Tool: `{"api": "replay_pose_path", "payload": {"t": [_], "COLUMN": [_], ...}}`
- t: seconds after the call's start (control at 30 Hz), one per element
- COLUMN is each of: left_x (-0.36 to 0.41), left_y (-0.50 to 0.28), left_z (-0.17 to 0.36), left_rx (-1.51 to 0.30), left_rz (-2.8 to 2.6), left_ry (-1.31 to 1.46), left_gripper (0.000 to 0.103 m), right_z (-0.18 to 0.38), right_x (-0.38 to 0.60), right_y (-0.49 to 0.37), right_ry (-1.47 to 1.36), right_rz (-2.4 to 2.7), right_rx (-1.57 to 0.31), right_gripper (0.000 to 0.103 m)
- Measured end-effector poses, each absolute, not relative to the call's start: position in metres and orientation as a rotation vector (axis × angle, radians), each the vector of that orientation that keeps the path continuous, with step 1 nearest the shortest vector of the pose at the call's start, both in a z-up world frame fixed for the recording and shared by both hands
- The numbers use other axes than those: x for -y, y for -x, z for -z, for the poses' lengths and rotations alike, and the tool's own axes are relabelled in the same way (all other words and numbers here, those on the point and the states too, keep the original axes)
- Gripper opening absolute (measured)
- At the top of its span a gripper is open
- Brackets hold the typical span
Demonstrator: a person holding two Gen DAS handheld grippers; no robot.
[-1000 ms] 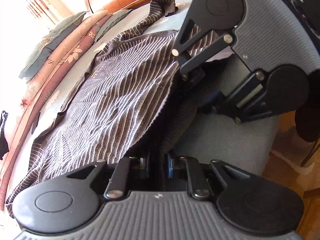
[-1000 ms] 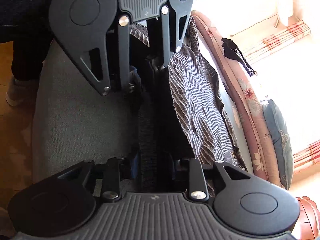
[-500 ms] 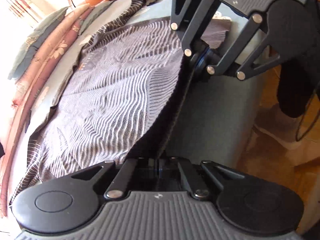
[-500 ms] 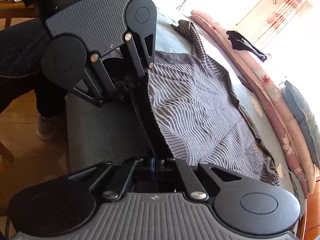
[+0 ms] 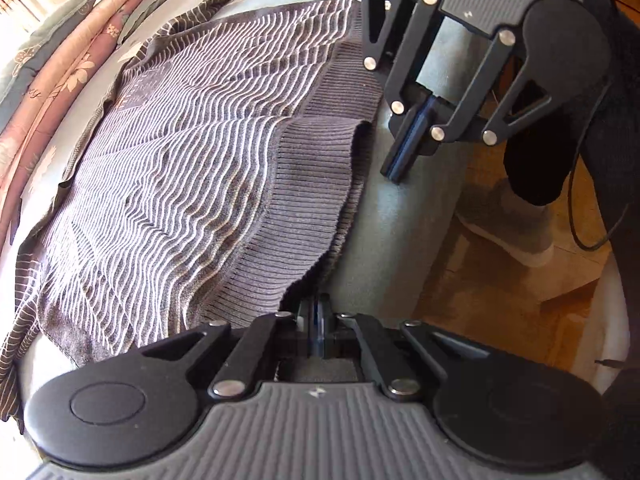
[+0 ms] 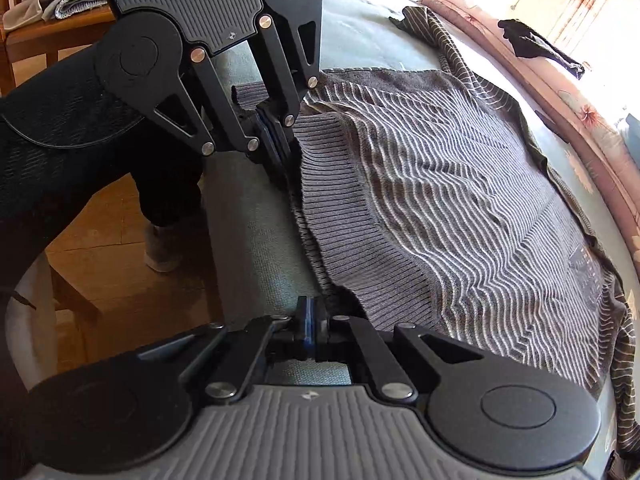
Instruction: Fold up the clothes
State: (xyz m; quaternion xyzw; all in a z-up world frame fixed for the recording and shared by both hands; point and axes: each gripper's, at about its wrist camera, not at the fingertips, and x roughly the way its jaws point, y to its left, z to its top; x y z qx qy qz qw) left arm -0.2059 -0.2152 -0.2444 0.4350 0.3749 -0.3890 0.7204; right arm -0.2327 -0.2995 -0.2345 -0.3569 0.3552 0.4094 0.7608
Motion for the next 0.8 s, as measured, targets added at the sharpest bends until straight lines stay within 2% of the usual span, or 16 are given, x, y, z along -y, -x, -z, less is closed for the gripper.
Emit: {"api": "replay_pose_path", "payload": {"t": [0.1, 0.2, 0.37, 0.57, 0.7, 0.8], "left_x": [0.207, 0.193, 0.161, 0.136, 0.123, 0.113], "left_y": [0.216, 0.221, 0.224, 0.218, 0.212, 0.217], "left_z": [0.238, 0.228, 0.207, 0.214, 0.22, 0.217], "left_rx": [-0.839, -0.827, -0.81, -0.856, -0.875, -0.86], "left_rz": [0.871, 0.846, 0.752, 0.591, 0.533, 0.523], "left_ry": [-0.952, -0.934, -0.881, -0.799, -0.736, -0.706], "left_gripper": [0.001, 0.007, 0.009, 0.014, 0.034, 0.035], "right_z": [0.23, 0.223, 0.201, 0.199, 0.213, 0.224], "right_x": [0.299, 0.298, 0.294, 0.26, 0.227, 0.211], "right_y": [0.237, 0.239, 0.237, 0.239, 0.24, 0.236], "right_ry": [0.767, 0.781, 0.745, 0.765, 0.829, 0.852], "right_rz": [-0.898, -0.865, -0.818, -0.875, -0.909, -0.92], "right_rx": [-0.782, -0.755, -0.674, -0.605, -0.591, -0.617], "right_gripper": [0.001, 0.001, 0.004, 0.006, 0.014, 0.014]}}
